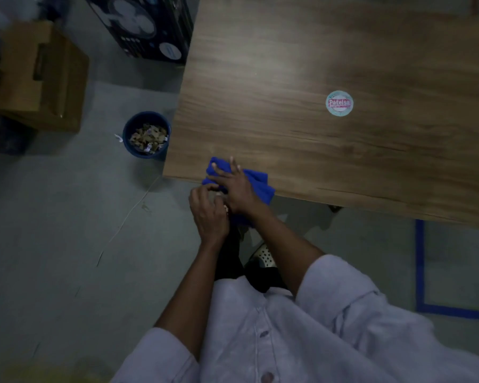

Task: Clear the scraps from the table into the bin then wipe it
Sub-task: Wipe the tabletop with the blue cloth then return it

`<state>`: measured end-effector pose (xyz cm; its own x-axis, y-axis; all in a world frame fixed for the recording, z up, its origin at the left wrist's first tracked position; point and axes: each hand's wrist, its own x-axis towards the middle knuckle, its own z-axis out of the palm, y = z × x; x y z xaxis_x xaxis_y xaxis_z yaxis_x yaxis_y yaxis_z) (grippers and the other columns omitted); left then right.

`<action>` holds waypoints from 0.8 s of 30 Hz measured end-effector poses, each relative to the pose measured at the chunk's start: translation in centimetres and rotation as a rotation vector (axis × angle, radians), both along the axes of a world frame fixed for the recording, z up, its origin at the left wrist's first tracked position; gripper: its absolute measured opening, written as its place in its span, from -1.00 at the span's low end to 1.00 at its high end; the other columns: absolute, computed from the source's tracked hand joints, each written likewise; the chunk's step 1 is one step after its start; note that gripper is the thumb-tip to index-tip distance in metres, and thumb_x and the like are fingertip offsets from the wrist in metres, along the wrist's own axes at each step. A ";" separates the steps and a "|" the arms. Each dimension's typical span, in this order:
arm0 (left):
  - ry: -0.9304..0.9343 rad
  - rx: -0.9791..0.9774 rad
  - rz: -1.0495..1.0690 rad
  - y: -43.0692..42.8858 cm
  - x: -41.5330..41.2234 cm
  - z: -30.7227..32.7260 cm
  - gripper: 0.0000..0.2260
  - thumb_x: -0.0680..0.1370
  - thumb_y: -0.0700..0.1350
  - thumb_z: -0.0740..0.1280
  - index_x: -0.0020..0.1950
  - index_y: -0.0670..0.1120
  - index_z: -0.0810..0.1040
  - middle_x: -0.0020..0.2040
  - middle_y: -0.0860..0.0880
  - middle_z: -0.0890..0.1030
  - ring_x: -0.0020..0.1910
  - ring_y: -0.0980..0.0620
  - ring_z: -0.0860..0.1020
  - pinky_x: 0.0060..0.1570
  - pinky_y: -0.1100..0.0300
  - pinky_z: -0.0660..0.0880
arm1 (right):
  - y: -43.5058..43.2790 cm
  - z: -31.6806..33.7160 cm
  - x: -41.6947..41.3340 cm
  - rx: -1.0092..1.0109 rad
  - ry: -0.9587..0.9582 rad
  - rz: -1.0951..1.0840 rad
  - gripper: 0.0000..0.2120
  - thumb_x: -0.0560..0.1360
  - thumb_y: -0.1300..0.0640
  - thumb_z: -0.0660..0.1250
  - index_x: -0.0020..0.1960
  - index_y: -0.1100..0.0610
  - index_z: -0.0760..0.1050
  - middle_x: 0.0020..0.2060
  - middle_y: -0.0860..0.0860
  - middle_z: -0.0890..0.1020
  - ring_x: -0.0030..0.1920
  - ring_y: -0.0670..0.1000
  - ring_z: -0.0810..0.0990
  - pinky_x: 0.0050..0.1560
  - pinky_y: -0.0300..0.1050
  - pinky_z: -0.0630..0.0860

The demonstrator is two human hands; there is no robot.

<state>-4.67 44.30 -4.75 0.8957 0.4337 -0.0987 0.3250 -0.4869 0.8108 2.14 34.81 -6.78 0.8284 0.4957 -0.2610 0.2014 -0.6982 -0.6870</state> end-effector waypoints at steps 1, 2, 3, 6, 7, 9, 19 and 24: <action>0.003 0.030 -0.011 0.5 -0.1 0.2 -0.82 0.52 -0.15 0.26 0.06 -0.18 0.55 0.07 -0.15 0.51 0.12 -0.09 0.47 0.16 -0.15 0.45 | -1.0 0.7 0.3 0.007 0.012 0.069 -0.46 0.56 0.26 0.37 0.53 0.14 0.41 0.59 0.12 0.29 0.63 0.31 -0.03 0.59 0.18 -0.02; -0.001 0.063 -0.040 0.9 -0.1 0.2 -0.84 0.53 -0.15 0.29 0.06 -0.18 0.53 0.06 -0.15 0.51 0.12 -0.10 0.46 0.15 -0.11 0.45 | -2.4 1.4 0.2 0.017 0.000 0.073 -0.41 0.55 0.34 0.36 0.55 0.12 0.39 0.59 0.12 0.29 0.64 0.25 0.01 0.59 0.15 0.00; -0.010 0.093 -0.077 1.2 -0.1 0.2 -0.84 0.53 -0.15 0.30 0.07 -0.18 0.54 0.07 -0.16 0.51 0.13 -0.11 0.46 0.16 -0.06 0.44 | -4.0 1.9 -0.2 0.028 -0.036 -0.003 -0.38 0.51 0.40 0.34 0.54 0.14 0.40 0.56 0.15 0.34 0.62 0.21 0.09 0.59 0.15 0.04; -0.028 0.128 -0.157 1.8 1.0 -0.2 -0.75 0.50 -0.14 0.32 0.16 -0.15 0.56 0.14 -0.14 0.55 0.19 -0.13 0.46 0.19 0.08 0.36 | -9.4 1.7 -2.2 0.003 -0.186 -0.517 -0.38 0.37 0.38 0.23 0.43 0.18 0.51 0.41 0.20 0.53 0.51 0.31 0.35 0.55 0.26 0.20; -0.029 0.133 -0.183 1.9 1.6 -0.4 -0.72 0.50 -0.13 0.32 0.19 -0.15 0.57 0.16 -0.14 0.56 0.21 -0.12 0.46 0.21 0.05 0.38 | -10.6 1.0 -2.7 -0.051 -0.231 -0.617 -0.39 0.36 0.34 0.22 0.41 0.18 0.53 0.40 0.18 0.54 0.49 0.37 0.37 0.54 0.27 0.23; -0.023 0.153 -0.242 2.0 2.4 -1.0 -0.69 0.52 -0.12 0.32 0.25 -0.15 0.57 0.23 -0.14 0.57 0.28 -0.14 0.47 0.28 -0.01 0.38 | -11.1 -0.5 -3.3 -0.161 -0.265 -0.681 -0.42 0.38 0.31 0.23 0.40 0.18 0.55 0.42 0.15 0.53 0.49 0.40 0.34 0.51 0.30 0.25; 0.011 0.142 -0.336 3.6 4.9 -1.9 -0.57 0.53 -0.07 0.17 0.29 -0.23 0.59 0.27 -0.19 0.62 0.29 -0.21 0.53 0.33 -0.07 0.38 | 2.0 -2.3 1.2 -0.089 -0.268 -0.472 -0.53 0.36 0.17 0.48 0.24 0.28 0.61 0.36 0.19 0.58 0.42 0.44 0.42 0.43 0.30 0.38; 0.113 0.058 -0.189 5.2 6.8 -0.5 -0.63 0.54 -0.16 0.17 0.25 -0.23 0.60 0.18 -0.19 0.64 0.17 -0.18 0.53 0.18 0.05 0.38 | 4.9 -1.3 4.2 -0.037 -0.213 -0.377 -0.47 0.39 0.19 0.53 0.34 0.23 0.59 0.40 0.16 0.55 0.53 0.36 0.30 0.53 0.35 0.22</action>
